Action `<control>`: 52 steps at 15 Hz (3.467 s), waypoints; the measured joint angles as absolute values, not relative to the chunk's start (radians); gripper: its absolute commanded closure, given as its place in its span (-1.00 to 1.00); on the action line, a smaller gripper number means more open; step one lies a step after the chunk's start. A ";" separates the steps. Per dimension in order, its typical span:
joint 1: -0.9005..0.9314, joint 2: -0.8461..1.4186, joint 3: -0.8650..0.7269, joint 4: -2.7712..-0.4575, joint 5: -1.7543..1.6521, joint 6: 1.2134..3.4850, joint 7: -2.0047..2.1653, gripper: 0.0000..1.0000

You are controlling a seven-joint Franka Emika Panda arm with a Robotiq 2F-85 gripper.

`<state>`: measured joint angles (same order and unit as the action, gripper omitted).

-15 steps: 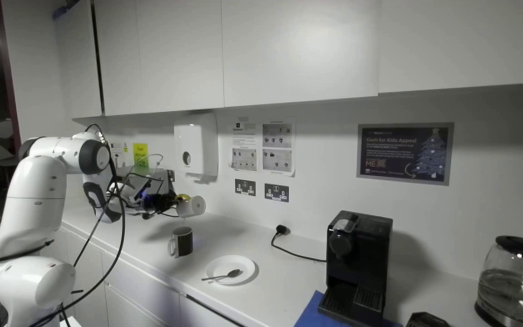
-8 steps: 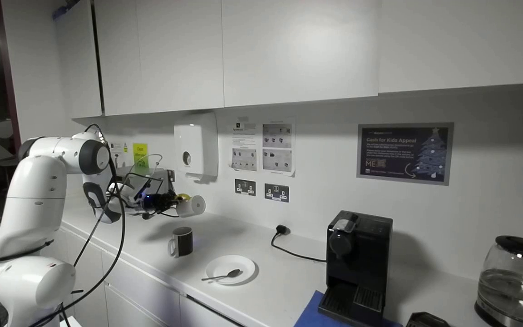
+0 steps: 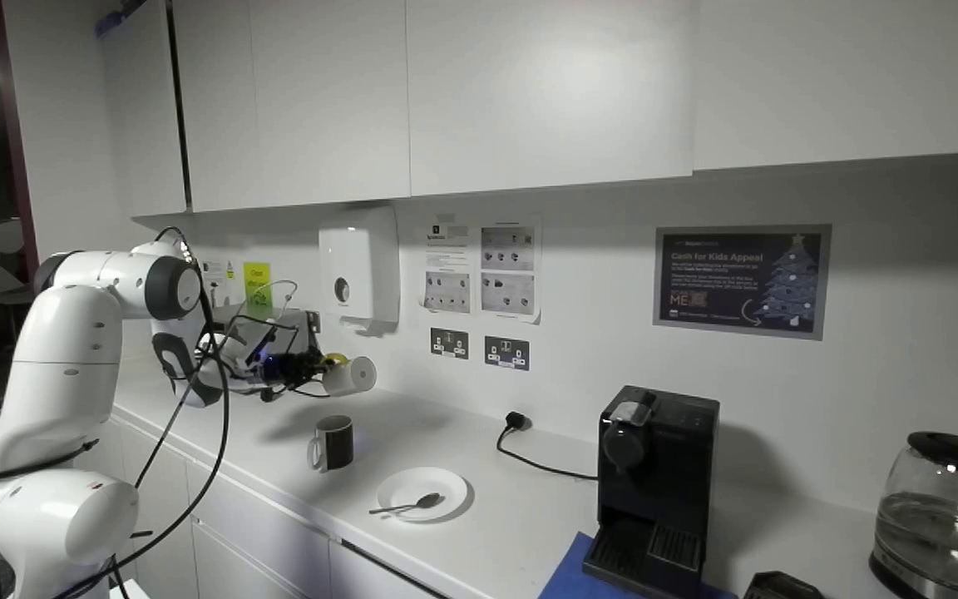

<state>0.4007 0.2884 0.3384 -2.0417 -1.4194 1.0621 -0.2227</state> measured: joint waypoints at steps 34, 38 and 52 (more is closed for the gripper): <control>0.310 0.055 0.301 -1.979 -1.082 1.141 -0.028 0.91; 0.282 0.021 0.267 -1.980 -1.032 1.198 -0.003 0.91; 0.246 -0.053 0.209 -1.991 -0.954 1.277 0.027 0.91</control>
